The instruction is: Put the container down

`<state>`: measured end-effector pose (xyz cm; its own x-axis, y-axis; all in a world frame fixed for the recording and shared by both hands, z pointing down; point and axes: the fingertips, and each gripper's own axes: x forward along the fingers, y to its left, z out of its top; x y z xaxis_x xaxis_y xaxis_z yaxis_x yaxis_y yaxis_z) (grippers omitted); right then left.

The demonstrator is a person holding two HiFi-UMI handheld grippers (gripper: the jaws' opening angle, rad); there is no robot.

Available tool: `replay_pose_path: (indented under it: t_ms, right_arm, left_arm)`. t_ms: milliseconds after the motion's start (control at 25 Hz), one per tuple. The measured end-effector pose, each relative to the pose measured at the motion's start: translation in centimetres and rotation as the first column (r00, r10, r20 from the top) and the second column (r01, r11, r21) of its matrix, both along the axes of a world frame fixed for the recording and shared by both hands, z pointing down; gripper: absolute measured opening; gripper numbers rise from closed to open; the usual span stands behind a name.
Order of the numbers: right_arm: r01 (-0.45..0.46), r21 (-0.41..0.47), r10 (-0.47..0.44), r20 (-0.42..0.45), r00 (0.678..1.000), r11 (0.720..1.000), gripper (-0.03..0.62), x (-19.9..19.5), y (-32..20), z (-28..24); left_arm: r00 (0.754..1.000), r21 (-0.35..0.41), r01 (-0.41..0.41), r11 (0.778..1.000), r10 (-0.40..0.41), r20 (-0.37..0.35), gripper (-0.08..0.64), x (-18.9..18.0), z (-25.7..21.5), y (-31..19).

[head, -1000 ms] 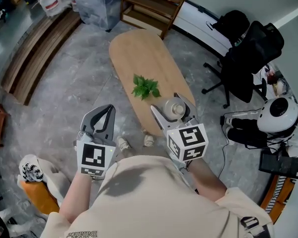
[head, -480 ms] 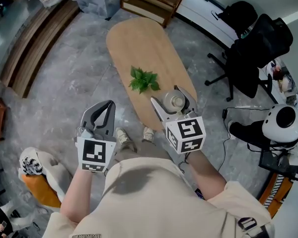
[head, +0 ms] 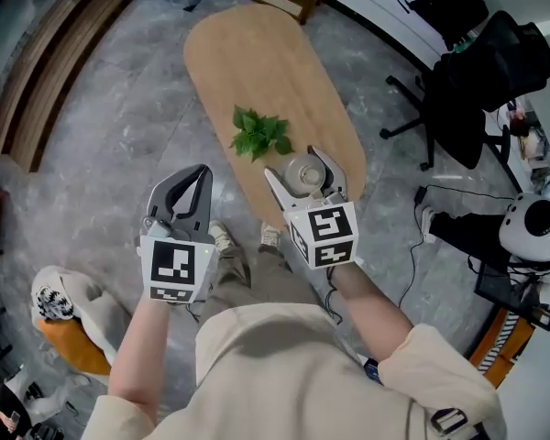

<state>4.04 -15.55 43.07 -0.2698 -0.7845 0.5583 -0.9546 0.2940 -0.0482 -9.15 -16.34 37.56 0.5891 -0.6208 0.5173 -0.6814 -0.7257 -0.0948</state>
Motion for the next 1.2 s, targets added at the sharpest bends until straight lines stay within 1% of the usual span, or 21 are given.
replay_pose_path:
  t_ms: [240,400,520,680,960,1120,1200]
  right_arm:
    - [-0.007,-0.041,0.007,0.001,1.0,0.999,0.328,-0.1,-1.6,5.8]
    - [-0.016,-0.061,0.016,0.001,1.0,0.998,0.328,0.3,-3.0,10.3]
    - [-0.012,-0.071,0.012,-0.007,1.0,0.997,0.328,0.5,-4.0,14.0]
    - [-0.001,-0.107,0.0,-0.013,1.0,0.994,0.328,0.5,-4.5,19.5]
    - [-0.015,-0.161,0.012,-0.023,1.0,0.987,0.328,0.3,-4.4,28.4]
    - [-0.02,-0.186,0.015,-0.028,1.0,0.982,0.328,0.1,-4.0,32.5]
    - [-0.013,-0.191,0.007,-0.031,0.999,0.982,0.328,-0.1,-3.9,34.3]
  left_arm:
    - [1.0,-0.069,0.003,0.998,-0.005,-0.029,0.008,0.7,5.2,-1.7]
    - [1.0,-0.088,-0.005,0.996,0.003,-0.031,0.008,1.3,9.4,-2.7]
    - [0.998,-0.126,0.024,0.992,-0.03,-0.047,0.008,1.1,13.0,-3.5]
    - [0.998,-0.179,0.046,0.983,-0.053,-0.035,0.008,0.8,18.3,-4.0]
    - [0.998,-0.241,0.04,0.97,-0.048,-0.027,0.008,0.1,27.0,-4.3]
    - [0.999,-0.275,0.012,0.961,-0.02,-0.027,0.008,0.7,31.0,-4.0]
    - [0.999,-0.29,0.003,0.957,-0.016,-0.043,0.008,1.3,32.7,-4.0]
